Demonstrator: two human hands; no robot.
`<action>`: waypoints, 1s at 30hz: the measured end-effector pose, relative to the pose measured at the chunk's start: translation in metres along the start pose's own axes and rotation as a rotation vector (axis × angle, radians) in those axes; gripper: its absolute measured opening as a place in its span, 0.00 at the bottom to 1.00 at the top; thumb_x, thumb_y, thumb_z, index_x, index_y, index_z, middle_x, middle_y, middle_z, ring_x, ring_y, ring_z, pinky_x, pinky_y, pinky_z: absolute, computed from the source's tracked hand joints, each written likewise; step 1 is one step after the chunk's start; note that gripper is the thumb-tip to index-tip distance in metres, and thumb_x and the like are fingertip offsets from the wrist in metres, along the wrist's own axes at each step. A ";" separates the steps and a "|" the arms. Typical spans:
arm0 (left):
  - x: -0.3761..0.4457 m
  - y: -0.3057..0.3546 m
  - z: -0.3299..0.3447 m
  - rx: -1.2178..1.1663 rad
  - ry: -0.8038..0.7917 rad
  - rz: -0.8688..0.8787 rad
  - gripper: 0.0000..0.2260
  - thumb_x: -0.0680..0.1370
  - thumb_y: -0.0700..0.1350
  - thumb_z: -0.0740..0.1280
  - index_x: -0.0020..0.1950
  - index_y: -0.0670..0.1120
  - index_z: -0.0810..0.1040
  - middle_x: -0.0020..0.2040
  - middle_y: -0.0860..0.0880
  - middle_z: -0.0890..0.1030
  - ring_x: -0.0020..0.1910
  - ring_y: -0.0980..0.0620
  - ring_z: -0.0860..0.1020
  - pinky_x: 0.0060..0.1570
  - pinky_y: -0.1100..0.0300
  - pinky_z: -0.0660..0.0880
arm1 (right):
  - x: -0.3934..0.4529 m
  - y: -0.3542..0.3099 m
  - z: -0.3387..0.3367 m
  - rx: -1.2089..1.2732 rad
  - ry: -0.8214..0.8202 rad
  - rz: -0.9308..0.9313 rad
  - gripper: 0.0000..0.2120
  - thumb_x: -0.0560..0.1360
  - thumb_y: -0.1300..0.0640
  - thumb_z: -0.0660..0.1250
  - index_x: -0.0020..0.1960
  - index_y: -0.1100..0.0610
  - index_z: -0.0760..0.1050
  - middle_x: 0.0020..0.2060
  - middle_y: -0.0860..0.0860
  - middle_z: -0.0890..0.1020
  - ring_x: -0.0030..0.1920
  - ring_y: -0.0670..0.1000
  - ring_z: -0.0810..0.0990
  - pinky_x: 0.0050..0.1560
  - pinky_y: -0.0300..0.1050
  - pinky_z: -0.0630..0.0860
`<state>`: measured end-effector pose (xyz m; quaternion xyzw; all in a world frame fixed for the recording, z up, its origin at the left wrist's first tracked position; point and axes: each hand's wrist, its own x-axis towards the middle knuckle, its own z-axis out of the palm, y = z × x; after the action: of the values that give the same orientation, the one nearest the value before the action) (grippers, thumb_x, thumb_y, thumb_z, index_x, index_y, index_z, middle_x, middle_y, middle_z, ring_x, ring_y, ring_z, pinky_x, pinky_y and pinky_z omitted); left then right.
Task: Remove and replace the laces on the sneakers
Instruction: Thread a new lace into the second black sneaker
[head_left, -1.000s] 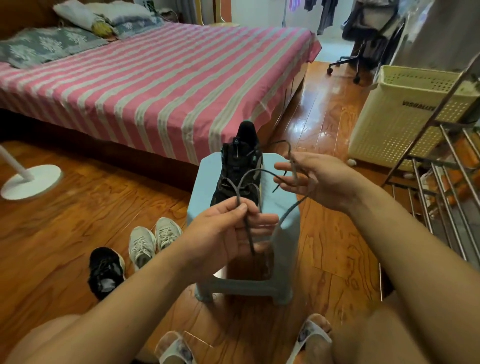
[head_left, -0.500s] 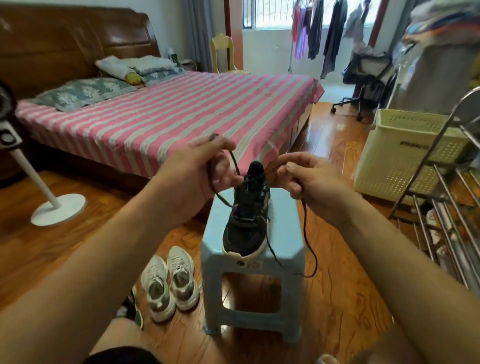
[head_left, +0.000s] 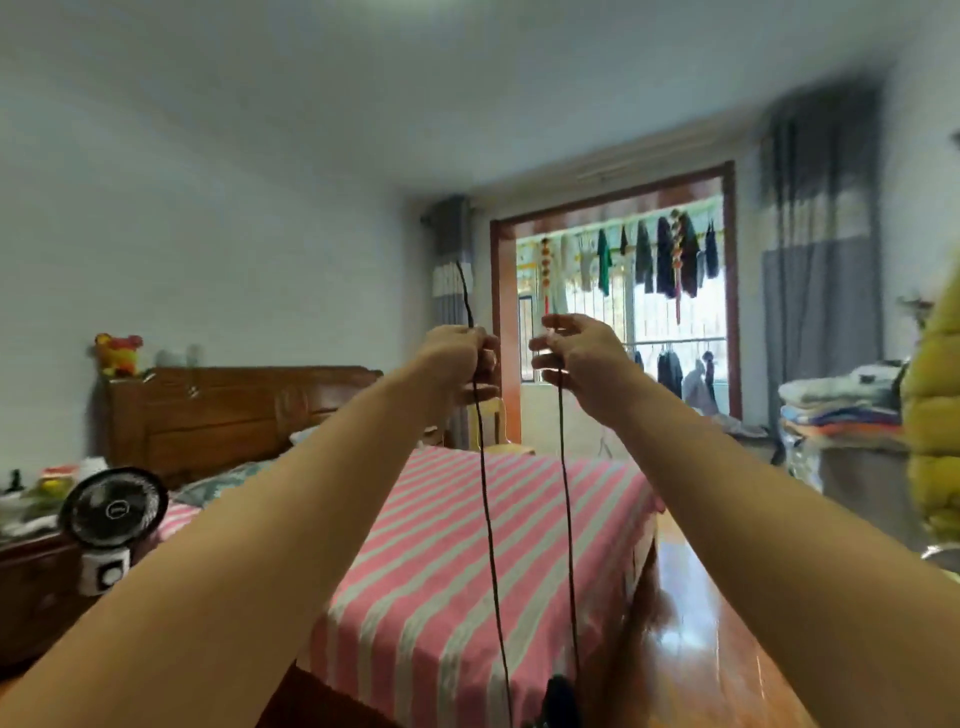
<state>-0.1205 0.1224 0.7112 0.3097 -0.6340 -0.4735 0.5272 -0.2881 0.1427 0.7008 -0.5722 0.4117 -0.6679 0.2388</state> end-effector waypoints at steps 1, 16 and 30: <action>0.004 0.009 -0.003 0.004 0.001 0.033 0.14 0.87 0.46 0.57 0.51 0.43 0.79 0.37 0.48 0.76 0.39 0.51 0.77 0.47 0.52 0.81 | 0.009 -0.012 0.001 -0.009 0.006 -0.019 0.10 0.84 0.64 0.58 0.64 0.60 0.71 0.51 0.58 0.82 0.44 0.52 0.83 0.44 0.46 0.79; 0.005 0.013 0.004 0.154 -0.257 0.089 0.13 0.85 0.48 0.63 0.58 0.41 0.82 0.53 0.44 0.87 0.56 0.45 0.85 0.59 0.46 0.81 | 0.028 -0.054 0.034 0.463 -0.074 -0.068 0.12 0.86 0.58 0.52 0.66 0.58 0.69 0.52 0.58 0.86 0.56 0.56 0.85 0.61 0.52 0.79; -0.050 -0.022 0.001 0.124 -0.209 0.016 0.11 0.86 0.44 0.62 0.50 0.41 0.80 0.33 0.48 0.72 0.29 0.52 0.74 0.35 0.54 0.80 | -0.032 0.007 0.010 0.100 -0.146 0.083 0.14 0.87 0.53 0.53 0.66 0.58 0.71 0.54 0.56 0.85 0.57 0.56 0.84 0.61 0.53 0.79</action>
<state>-0.1117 0.1591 0.6721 0.2858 -0.7159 -0.4589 0.4419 -0.2720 0.1619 0.6768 -0.5893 0.3825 -0.6337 0.3240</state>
